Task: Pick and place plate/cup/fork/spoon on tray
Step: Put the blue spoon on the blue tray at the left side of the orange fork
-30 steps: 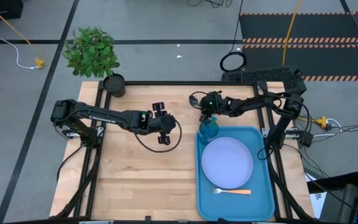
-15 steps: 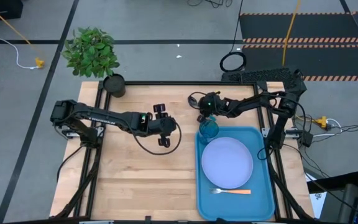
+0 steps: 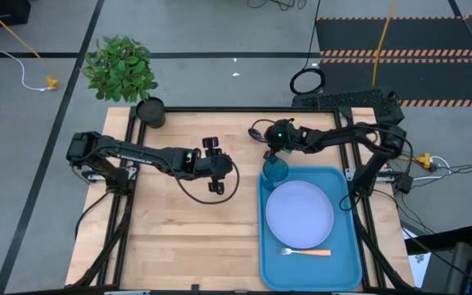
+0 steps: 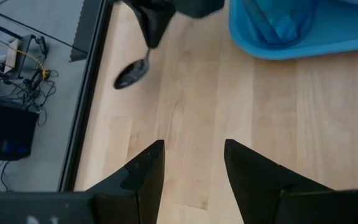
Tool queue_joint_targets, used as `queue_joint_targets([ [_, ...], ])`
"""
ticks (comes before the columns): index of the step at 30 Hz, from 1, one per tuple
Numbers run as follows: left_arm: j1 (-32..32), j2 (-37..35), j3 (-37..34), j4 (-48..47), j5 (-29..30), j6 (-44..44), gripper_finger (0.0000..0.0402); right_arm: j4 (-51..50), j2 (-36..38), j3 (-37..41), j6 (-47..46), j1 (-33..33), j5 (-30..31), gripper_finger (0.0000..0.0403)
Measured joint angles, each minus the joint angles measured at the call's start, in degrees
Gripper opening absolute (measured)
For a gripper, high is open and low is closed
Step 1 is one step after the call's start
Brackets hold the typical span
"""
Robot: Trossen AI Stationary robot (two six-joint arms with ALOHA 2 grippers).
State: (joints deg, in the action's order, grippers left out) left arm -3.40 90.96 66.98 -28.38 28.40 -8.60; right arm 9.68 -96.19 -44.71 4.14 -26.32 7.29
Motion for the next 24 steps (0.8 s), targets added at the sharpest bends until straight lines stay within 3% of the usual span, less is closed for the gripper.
queue_joint_targets([
  [15, -1.6, 0.0, 0.0, 0.2, 0.0, 5.4, 0.0170, -16.1, 26.1, 0.0, -1.9, 4.8, 0.8, 0.0003],
  [22, -4.7, 0.0, 0.0, 2.9, 0.0, 9.3, 0.0170, -22.8, 36.1, -0.1, -3.0, 10.8, 11.6, 0.0002],
  [24, -5.8, 0.0, 0.0, 5.0, 0.0, 9.6, 0.0170, -23.6, 38.1, -0.1, -2.8, 11.6, 12.2, 0.0002],
])
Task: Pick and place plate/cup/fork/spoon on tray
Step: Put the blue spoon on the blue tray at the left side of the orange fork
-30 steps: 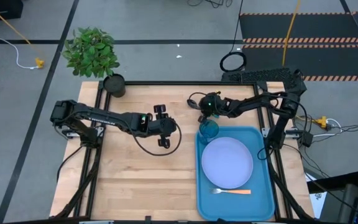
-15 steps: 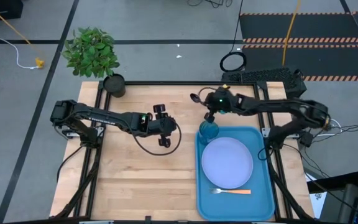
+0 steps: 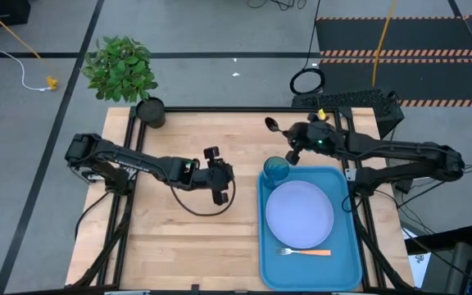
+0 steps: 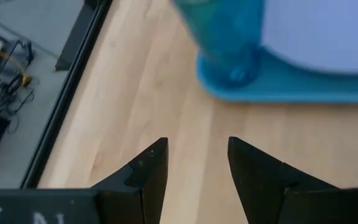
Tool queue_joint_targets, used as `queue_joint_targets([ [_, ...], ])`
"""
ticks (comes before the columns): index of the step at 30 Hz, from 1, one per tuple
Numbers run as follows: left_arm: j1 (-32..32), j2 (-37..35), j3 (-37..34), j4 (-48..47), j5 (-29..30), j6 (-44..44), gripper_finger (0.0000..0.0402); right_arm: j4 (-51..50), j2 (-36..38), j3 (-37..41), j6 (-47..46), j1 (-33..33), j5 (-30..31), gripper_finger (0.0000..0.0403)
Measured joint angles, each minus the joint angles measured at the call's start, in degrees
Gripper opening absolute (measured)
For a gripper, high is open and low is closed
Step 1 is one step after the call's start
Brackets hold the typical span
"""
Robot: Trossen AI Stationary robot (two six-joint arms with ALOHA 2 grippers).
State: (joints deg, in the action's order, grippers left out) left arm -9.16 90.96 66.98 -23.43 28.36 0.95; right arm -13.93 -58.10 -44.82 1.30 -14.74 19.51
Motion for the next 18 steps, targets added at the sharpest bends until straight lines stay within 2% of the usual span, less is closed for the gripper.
queue_joint_targets([
  [10, -4.7, 0.0, 0.0, 7.2, 0.0, -0.6, 0.0170, -7.3, 10.9, 0.0, -4.3, 7.1, 0.0, 0.0002],
  [18, -5.3, 0.0, 0.0, 7.3, 0.0, 1.4, 0.0170, -9.4, 14.3, 0.0, -10.2, 15.8, -0.1, 0.0002],
])
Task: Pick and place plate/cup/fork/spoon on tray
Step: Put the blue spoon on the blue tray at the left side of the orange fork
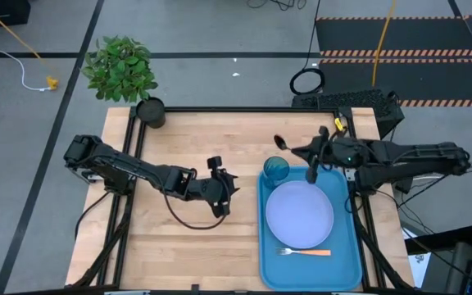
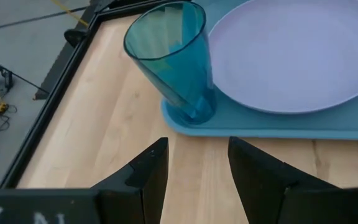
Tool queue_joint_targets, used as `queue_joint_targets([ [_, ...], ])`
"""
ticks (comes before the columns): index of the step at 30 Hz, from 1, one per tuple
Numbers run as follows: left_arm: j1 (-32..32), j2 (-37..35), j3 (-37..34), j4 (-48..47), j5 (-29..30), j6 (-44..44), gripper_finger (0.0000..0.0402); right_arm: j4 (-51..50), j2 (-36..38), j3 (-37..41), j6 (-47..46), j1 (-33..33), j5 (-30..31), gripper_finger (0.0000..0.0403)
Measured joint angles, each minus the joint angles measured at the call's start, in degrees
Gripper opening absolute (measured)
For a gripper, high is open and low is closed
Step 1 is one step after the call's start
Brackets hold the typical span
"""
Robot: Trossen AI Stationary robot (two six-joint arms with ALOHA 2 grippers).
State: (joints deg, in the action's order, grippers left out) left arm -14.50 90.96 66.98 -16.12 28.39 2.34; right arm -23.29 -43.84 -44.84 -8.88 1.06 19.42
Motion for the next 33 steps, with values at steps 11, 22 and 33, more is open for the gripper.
queue_joint_targets([
  [11, -3.1, 0.0, 0.0, 0.2, 0.1, 10.4, 0.0170, -0.2, -0.1, 0.0, -10.5, 17.7, 0.6, 0.0002],
  [22, -9.6, 0.0, 0.0, 9.6, 0.4, 17.6, 0.0170, -0.1, -5.2, 0.0, -22.0, 38.7, 9.6, 0.0002],
  [33, -16.1, 0.0, 0.0, 13.9, 7.5, 22.5, 0.0170, 6.9, -19.4, -2.6, -32.5, 55.7, 17.5, 0.0002],
])
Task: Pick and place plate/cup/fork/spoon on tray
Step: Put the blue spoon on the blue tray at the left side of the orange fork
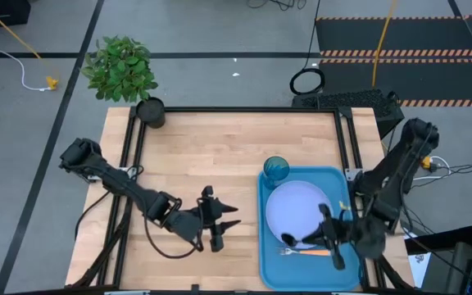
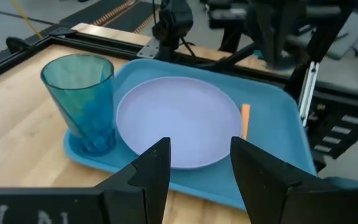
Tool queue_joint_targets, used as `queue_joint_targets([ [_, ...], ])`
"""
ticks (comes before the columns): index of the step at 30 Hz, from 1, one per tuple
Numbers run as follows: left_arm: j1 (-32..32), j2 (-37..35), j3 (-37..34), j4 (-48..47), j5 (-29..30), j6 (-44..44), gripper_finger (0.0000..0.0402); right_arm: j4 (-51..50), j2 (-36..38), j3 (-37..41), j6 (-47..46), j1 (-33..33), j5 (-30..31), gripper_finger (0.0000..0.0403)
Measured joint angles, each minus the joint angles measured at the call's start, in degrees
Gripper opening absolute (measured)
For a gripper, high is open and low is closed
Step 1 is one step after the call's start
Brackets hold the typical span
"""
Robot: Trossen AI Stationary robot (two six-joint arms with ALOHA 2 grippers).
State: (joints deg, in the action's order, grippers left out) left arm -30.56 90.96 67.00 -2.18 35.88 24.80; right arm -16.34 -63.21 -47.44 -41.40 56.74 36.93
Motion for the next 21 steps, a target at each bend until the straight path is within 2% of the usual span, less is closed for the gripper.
queue_joint_targets([
  [4, -1.4, 0.4, 0.0, 2.8, 1.4, 1.5, 0.0170, 1.0, -7.1, -3.3, -3.3, 3.1, 2.5, 0.0002],
  [13, -2.8, 2.9, 0.1, 10.0, 2.0, 1.2, 0.0170, 0.9, -23.7, -13.4, -6.4, 5.3, 2.2, 0.0002],
  [21, -3.9, 2.9, 0.1, 11.0, 2.8, 2.0, 0.0170, -5.6, -30.2, -15.0, -17.7, 6.5, 2.0, 0.0002],
])
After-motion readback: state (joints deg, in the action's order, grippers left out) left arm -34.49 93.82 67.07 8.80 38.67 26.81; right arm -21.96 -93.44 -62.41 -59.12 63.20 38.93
